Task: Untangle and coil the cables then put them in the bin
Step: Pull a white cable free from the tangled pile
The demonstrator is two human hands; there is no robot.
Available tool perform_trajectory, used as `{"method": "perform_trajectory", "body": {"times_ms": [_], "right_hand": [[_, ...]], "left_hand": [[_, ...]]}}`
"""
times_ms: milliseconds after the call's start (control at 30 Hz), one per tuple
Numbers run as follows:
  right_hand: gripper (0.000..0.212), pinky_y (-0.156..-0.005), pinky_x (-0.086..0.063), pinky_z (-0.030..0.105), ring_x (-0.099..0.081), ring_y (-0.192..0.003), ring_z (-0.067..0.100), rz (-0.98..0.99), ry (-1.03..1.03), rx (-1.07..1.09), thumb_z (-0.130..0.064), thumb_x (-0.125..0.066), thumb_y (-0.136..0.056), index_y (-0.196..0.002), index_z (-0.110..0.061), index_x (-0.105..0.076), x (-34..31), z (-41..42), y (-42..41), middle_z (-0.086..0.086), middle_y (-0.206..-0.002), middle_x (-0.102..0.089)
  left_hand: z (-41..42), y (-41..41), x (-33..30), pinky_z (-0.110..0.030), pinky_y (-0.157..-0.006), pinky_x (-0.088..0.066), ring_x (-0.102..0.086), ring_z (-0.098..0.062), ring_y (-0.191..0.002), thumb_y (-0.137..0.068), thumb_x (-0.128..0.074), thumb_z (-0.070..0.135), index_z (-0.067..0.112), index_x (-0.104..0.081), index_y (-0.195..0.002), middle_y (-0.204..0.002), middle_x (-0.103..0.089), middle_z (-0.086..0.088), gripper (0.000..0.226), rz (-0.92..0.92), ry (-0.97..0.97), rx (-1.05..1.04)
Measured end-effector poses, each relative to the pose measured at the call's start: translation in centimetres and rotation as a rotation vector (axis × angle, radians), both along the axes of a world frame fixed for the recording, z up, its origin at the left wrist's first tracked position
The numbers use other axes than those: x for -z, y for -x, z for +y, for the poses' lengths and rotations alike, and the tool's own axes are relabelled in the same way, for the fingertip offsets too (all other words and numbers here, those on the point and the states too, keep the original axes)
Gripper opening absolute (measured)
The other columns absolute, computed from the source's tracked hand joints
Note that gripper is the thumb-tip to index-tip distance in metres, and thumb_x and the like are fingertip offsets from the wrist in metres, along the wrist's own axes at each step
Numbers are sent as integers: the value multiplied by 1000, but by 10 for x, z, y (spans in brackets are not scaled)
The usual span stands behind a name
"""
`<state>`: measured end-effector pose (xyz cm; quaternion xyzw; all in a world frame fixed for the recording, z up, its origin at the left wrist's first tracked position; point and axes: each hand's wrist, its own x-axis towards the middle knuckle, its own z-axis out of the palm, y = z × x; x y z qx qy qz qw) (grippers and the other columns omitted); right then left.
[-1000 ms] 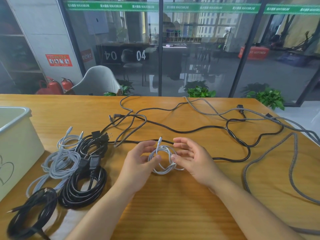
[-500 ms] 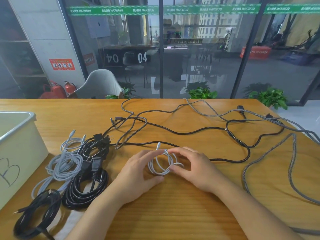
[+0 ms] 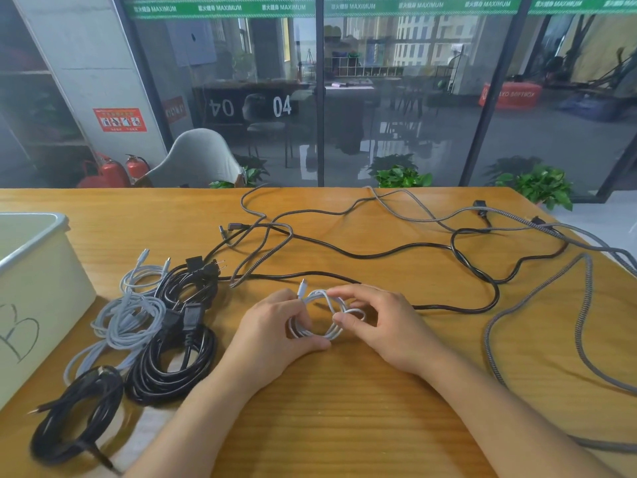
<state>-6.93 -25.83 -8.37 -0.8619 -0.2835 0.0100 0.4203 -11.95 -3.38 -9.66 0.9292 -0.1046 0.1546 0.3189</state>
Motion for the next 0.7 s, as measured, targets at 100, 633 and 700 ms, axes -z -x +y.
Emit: {"method": "perform_trajectory", "body": {"times_ms": [100,633,700], "right_hand": [[26,-84,-56,21,-69,-95,-1,11,-59,74,-42,-79,-89,-114,-40,-72,0,4,2,-19,-109,-71],[9,-61,-62,38,-73,-67,15,116,-313,275,-17,-76,-91,-90,-24,-71,-2,19,13,-9,-85,-74],[10,-57,-61,35,-74,-68,17,174,-354,271,-13,-75,-91,-89,-21,-70,-4,22,13,-3,-83,-74]], "left_hand": [[-3,0,-2,-20,-70,-48,-57,-7,-86,-72,-87,55,35,-65,-82,-94,-57,21,31,12,0,24],[-42,8,-17,-38,-78,-44,-52,-19,-74,-110,-42,23,18,-61,-132,-75,-55,-4,29,233,985,44],[-41,7,-19,-37,-76,-38,-40,-15,-67,-111,-41,21,15,-65,-130,-71,-40,0,31,263,1086,22]]}}
